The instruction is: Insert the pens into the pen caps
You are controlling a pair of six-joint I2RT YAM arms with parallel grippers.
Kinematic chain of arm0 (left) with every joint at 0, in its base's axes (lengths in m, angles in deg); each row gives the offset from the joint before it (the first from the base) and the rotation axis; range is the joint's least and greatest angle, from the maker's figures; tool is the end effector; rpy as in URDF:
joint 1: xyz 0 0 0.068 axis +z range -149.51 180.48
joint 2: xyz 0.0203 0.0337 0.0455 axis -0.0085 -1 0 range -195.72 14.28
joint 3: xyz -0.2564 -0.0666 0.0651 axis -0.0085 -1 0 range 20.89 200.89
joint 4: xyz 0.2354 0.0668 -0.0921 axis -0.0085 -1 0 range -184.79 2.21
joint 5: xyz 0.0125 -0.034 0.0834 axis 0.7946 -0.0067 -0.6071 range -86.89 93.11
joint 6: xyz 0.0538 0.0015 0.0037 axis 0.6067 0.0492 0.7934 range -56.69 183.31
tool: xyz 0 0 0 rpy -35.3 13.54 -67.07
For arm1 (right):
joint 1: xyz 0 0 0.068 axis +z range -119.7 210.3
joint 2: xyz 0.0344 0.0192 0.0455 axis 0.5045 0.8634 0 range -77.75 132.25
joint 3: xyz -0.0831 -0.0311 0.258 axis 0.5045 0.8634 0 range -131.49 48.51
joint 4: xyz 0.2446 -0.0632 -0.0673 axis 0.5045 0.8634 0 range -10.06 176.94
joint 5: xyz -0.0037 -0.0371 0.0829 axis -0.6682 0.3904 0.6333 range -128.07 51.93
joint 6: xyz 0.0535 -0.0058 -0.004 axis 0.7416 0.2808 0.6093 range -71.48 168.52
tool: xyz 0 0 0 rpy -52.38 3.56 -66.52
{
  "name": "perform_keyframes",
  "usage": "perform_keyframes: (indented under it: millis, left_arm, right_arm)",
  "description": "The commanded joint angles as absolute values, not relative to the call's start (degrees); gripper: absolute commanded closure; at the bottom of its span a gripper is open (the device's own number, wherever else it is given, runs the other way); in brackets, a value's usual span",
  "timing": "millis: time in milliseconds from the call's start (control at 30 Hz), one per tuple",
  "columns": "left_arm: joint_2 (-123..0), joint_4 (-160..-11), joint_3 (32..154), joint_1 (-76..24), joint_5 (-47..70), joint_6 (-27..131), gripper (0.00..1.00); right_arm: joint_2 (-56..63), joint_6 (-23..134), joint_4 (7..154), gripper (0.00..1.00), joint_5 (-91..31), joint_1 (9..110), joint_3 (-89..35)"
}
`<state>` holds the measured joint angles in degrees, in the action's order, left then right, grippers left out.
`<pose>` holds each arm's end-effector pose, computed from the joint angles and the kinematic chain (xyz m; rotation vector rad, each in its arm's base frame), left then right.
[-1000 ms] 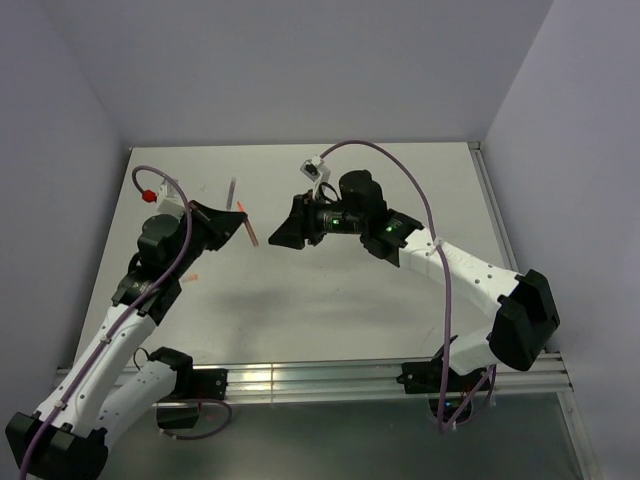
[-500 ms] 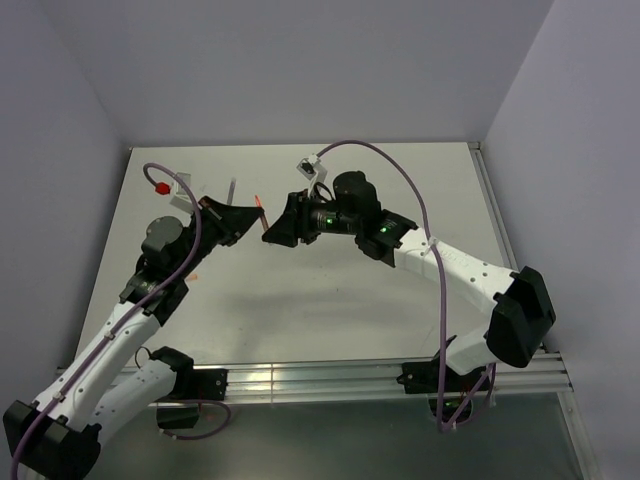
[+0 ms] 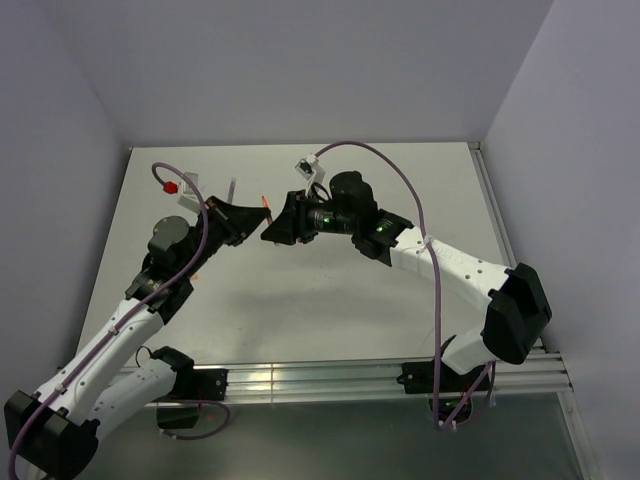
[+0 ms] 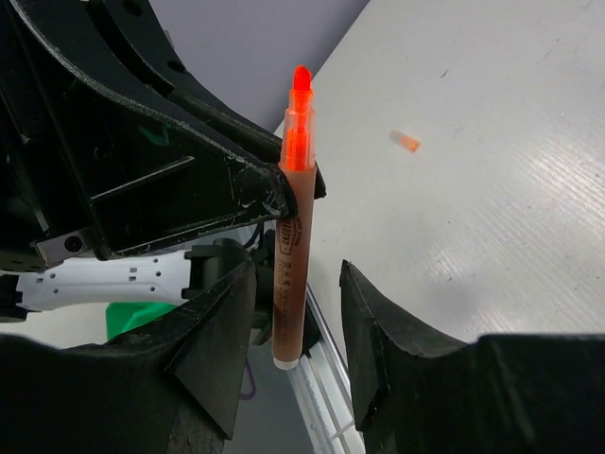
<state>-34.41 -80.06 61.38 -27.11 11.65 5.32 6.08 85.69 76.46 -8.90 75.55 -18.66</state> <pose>0.1802 -0.1001 0.3353 -0.3295 1.7010 -1.2589 0.2310 0.2579 0.3392 -0.5498 1.9569 1.4298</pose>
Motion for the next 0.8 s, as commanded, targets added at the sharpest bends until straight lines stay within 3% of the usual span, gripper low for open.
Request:
perform_keyframes:
  millis: [0,200,333,433,533,667,767]
  left_arm:
    - [-35.1,-76.0,61.7,-27.5,11.2,4.7,1.0]
    - [-35.4,-75.0,61.1,-27.9,11.3,4.4,1.0]
    - [-35.6,-73.7,60.8,-28.2,13.1,4.8,1.0]
    - [-35.4,-75.5,61.7,-28.2,12.9,5.7,1.0]
    - [-34.2,-82.2,63.3,-28.2,9.2,7.4,0.91]
    - [-30.4,-95.4,65.3,-28.3,-4.5,7.5,0.64]
    - [-29.1,-106.7,67.1,-28.3,-12.4,6.5,0.51]
  right_arm:
    - [5.7,85.7,74.1,0.52,-9.5,76.2,-20.8]
    - [5.8,85.9,74.7,0.7,-9.9,76.2,-20.5]
    - [6.4,85.7,76.7,0.98,-11.3,76.2,-21.1]
    - [6.1,85.6,77.9,1.0,-12.8,76.2,-21.3]
    - [5.6,85.8,78.7,1.0,-14.2,75.8,-21.2]
    - [4.5,86.4,79.4,1.0,-15.1,74.2,-20.8]
    - [4.1,86.7,79.5,1.0,-14.8,72.1,-20.3]
